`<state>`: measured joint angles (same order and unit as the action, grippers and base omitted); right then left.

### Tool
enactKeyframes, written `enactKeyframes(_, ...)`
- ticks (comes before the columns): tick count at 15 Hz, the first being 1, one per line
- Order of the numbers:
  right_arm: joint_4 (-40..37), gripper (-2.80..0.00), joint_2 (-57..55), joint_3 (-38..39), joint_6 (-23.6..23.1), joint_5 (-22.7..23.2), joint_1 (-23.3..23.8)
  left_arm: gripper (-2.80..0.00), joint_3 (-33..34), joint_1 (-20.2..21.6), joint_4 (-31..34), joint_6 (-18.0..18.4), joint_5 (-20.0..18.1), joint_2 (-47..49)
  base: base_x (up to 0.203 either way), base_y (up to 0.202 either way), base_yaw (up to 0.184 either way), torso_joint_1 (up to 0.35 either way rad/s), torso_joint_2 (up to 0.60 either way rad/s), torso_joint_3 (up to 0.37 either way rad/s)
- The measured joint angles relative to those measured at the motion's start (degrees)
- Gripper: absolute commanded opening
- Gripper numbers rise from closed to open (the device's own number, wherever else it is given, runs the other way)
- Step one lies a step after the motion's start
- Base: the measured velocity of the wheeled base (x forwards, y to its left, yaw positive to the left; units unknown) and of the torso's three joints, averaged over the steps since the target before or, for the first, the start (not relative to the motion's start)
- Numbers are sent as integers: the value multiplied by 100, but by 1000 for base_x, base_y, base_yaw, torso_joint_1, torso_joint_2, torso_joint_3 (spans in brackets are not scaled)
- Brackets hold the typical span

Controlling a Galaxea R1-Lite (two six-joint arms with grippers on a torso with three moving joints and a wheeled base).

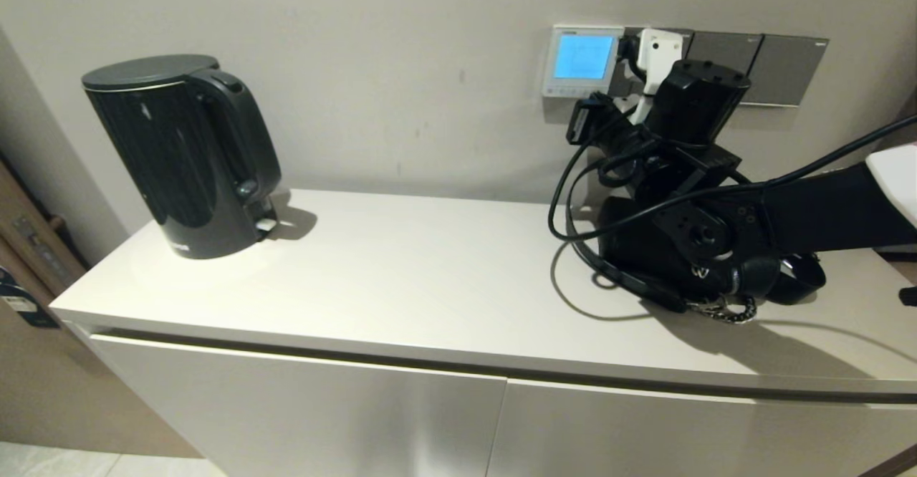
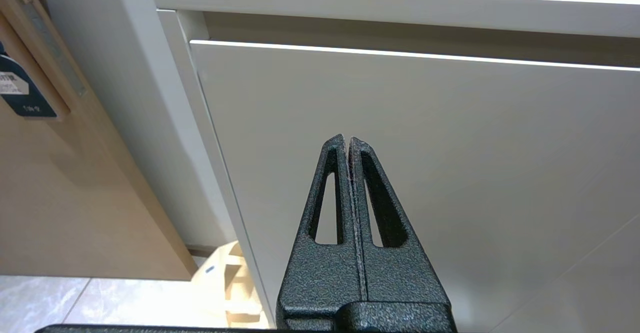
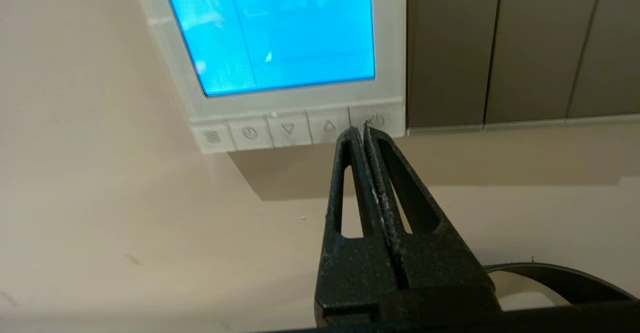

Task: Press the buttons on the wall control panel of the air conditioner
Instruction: Turn on the central air conditioner

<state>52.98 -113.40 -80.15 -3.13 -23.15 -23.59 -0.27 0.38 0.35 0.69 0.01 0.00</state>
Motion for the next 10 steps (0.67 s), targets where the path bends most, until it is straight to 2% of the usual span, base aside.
enactKeyframes(10,-17,-280,58,28,-6,0,5,-280,0,0,-2,2,-1,0,0,0,0,0,0,0)
